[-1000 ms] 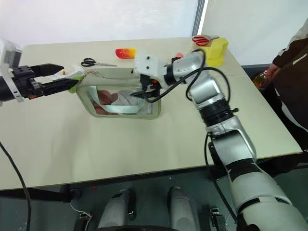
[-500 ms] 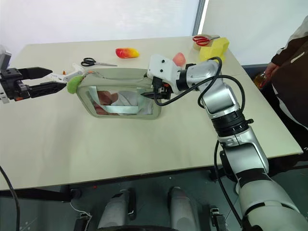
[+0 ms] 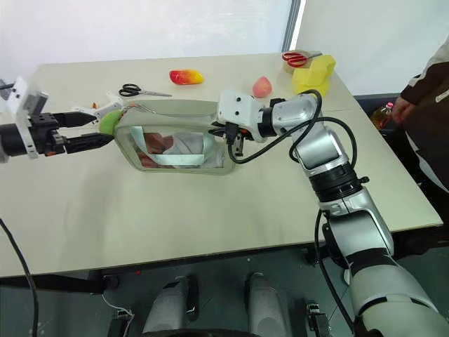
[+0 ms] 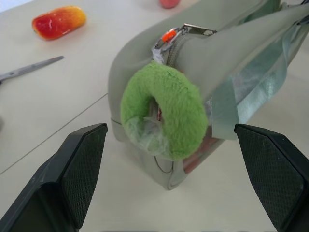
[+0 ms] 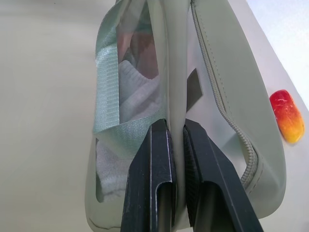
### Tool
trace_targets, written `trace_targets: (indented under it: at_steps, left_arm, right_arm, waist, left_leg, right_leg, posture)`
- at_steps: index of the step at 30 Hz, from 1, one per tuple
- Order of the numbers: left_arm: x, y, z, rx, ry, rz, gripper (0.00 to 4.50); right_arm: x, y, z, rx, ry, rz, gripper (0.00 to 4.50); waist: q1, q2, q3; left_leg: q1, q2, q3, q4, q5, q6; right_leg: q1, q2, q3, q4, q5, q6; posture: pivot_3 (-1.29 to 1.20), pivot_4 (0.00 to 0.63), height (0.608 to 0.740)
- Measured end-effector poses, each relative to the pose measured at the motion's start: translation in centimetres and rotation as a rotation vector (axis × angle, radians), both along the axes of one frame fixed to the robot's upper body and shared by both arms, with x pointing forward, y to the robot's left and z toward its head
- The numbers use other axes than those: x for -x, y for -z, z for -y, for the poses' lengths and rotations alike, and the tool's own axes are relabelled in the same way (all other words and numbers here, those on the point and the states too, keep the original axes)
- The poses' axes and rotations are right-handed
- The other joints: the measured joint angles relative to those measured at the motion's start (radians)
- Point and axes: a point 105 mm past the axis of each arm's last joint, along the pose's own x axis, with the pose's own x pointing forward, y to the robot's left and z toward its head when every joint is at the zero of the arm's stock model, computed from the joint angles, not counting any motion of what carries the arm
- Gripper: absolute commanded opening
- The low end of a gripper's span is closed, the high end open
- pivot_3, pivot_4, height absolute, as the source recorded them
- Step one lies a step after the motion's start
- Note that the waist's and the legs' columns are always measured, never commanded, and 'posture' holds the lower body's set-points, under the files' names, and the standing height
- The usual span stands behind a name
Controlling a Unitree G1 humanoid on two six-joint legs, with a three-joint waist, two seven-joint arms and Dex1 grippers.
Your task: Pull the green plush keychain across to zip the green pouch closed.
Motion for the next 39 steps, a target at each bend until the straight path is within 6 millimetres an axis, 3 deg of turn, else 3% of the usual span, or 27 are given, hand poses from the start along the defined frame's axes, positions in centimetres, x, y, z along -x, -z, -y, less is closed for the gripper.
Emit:
trace_targets:
  at_steps: [1, 4, 11, 12, 17, 20, 24, 29, 34, 37, 39]
  left_arm:
    - [-0.3, 0.2, 0.2, 0.004, -0.004, 0.006, 4.5]
    - [-0.9, 0.8, 0.2, -0.007, -0.013, 0.005, 3.66]
    - [-1.1, -0.6, 0.8, -0.005, 0.02, 0.033, 0.29]
    - [-1.1, -0.9, 0.9, -0.005, 0.027, 0.037, 0.03]
    - [-0.9, -3.4, 1.3, -0.089, 0.067, 0.099, 0.03]
    - [-0.7, -4.7, 2.6, -0.166, 0.136, 0.145, 0.03]
    - [-1.3, -4.6, 4.2, -0.24, 0.191, 0.183, 0.03]
    - [-3.7, -3.0, 7.5, -0.365, 0.256, 0.287, 0.03]
    - [-4.3, -2.6, 8.1, -0.398, 0.281, 0.308, 0.03]
    - [-4.6, -3.1, 7.9, -0.408, 0.273, 0.323, 1.03]
    - [-4.6, -2.9, 7.7, -0.406, 0.275, 0.315, 1.96]
  right_arm:
    - [0.0, 0.0, 0.0, 0.001, 0.0, 0.003, 0.04]
    - [0.0, 0.2, -0.1, 0.005, -0.003, 0.001, 0.0]
    - [-0.3, 0.3, -0.1, -0.005, 0.013, 0.001, 0.0]
    - [-0.3, 0.3, -0.1, -0.005, 0.016, 0.001, 0.0]
    - [-0.4, 0.4, -0.1, 0.0, 0.024, 0.004, 0.0]
    - [-0.5, 0.4, 0.0, 0.002, 0.03, 0.006, 0.0]
    - [-0.5, 0.5, 0.0, 0.002, 0.034, 0.006, 0.0]
    - [-0.6, 0.5, -0.2, -0.004, 0.038, 0.006, 0.0]
    - [-0.6, 0.5, -0.3, -0.009, 0.041, 0.005, 0.0]
    - [-0.6, 0.5, -0.2, -0.009, 0.045, 0.001, 0.0]
    - [-0.6, 0.5, -0.2, -0.01, 0.048, -0.003, 0.0]
  waist:
    - [0.0, 0.0, 0.0]
    - [-0.002, 0.0, 0.0]
    - [-0.002, 0.0, 0.0]
    - [-0.002, 0.0, 0.0]
    - [-0.002, 0.0, 0.0]
    - [-0.002, 0.0, 0.0]
    - [-0.001, 0.0, 0.0]
    - [0.001, 0.0, 0.0]
    - [-0.001, 0.0, 0.0]
    - [-0.001, 0.0, 0.0]
    - [-0.001, 0.0, 0.0]
  left_leg:
    - [0.0, 0.0, 0.0, 0.0, 0.0, 0.0]
    - [0.0, 0.0, 0.0, 0.002, 0.0, 0.0]
    - [0.0, 0.0, 0.0, 0.001, 0.0, 0.0]
    - [0.0, 0.0, 0.0, 0.001, 0.0, 0.0]
    - [0.0, 0.0, 0.0, 0.002, 0.0, 0.0]
    - [0.0, 0.0, 0.0, 0.002, 0.0, 0.0]
    - [0.0, 0.0, 0.0, 0.002, 0.0, 0.0]
    - [0.0, 0.0, 0.0, 0.005, 0.001, 0.001]
    - [0.001, 0.0, -0.001, 0.004, 0.001, 0.001]
    - [0.001, 0.0, -0.001, 0.005, 0.001, 0.001]
    - [0.001, 0.0, -0.001, 0.006, 0.001, 0.001]
  right_leg:
    - [0.0, 0.0, 0.0, 0.0, 0.0, 0.0]
    - [0.0, 0.0, 0.0, 0.001, 0.0, 0.0]
    - [0.0, 0.0, 0.0, 0.001, 0.0, 0.0]
    - [0.0, 0.0, 0.0, 0.001, 0.0, 0.0]
    - [0.0, 0.0, 0.0, 0.001, 0.0, 0.0]
    - [0.001, 0.0, 0.0, 0.001, 0.0, 0.0]
    - [0.001, 0.0, 0.0, 0.002, 0.0, 0.0]
    - [0.002, 0.0, 0.0, 0.003, 0.0, 0.0]
    - [-0.001, 0.0, 0.0, 0.009, -0.001, 0.002]
    - [-0.001, 0.0, 0.0, 0.009, -0.001, 0.002]
    - [0.0, 0.0, 0.0, 0.009, -0.001, 0.001]
  posture:
    - [0.0, 0.15, 0.74]
    - [0.0, 0.15, 0.74]
    - [0.0, 0.15, 0.74]
    - [0.0, 0.15, 0.74]
    - [0.0, 0.15, 0.74]
    - [0.0, 0.15, 0.74]
    - [0.0, 0.15, 0.74]
    - [0.0, 0.15, 0.74]
    - [0.0, 0.15, 0.74]
    - [0.0, 0.15, 0.74]
    - [0.0, 0.15, 0.74]
